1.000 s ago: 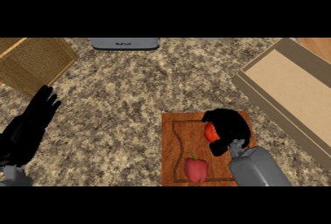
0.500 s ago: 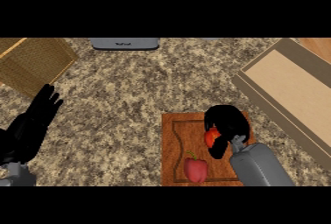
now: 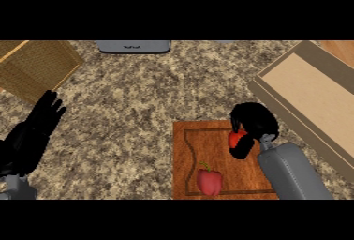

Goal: Pick the tomato from the cutting board and place it in the cardboard box

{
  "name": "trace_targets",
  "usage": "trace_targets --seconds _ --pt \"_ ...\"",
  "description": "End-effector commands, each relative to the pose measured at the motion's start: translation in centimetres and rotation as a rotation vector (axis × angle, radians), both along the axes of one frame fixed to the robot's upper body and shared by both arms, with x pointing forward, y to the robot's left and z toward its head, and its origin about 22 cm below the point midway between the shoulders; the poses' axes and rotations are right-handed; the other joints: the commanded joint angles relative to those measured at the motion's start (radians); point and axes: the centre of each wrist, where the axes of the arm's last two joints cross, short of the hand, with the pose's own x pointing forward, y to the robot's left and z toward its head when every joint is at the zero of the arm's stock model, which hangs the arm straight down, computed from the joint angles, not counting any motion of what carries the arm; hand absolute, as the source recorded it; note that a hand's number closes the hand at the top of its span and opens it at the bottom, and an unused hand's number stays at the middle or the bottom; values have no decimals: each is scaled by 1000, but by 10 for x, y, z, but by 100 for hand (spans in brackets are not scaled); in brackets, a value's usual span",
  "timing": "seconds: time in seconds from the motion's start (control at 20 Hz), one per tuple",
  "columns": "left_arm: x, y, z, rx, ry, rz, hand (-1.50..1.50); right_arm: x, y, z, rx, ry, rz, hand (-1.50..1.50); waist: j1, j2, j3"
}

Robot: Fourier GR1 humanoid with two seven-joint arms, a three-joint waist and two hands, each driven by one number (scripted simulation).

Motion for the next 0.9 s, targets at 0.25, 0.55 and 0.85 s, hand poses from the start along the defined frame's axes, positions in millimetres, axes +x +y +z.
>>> trace_targets --seconds 0.25,0.55,0.85 --pt "-7 5 3 5 -2 6 0 -13 -1 54 30 -243 -6 150 -5 -3 0" --pt "-1 -12 -1 -2 -4 11 0 -45 17 138 80 -470 2 150 -18 -7 0" --pt "-7 0 1 1 22 0 0 -61 5 197 106 -644 -189 150 -8 -4 0"
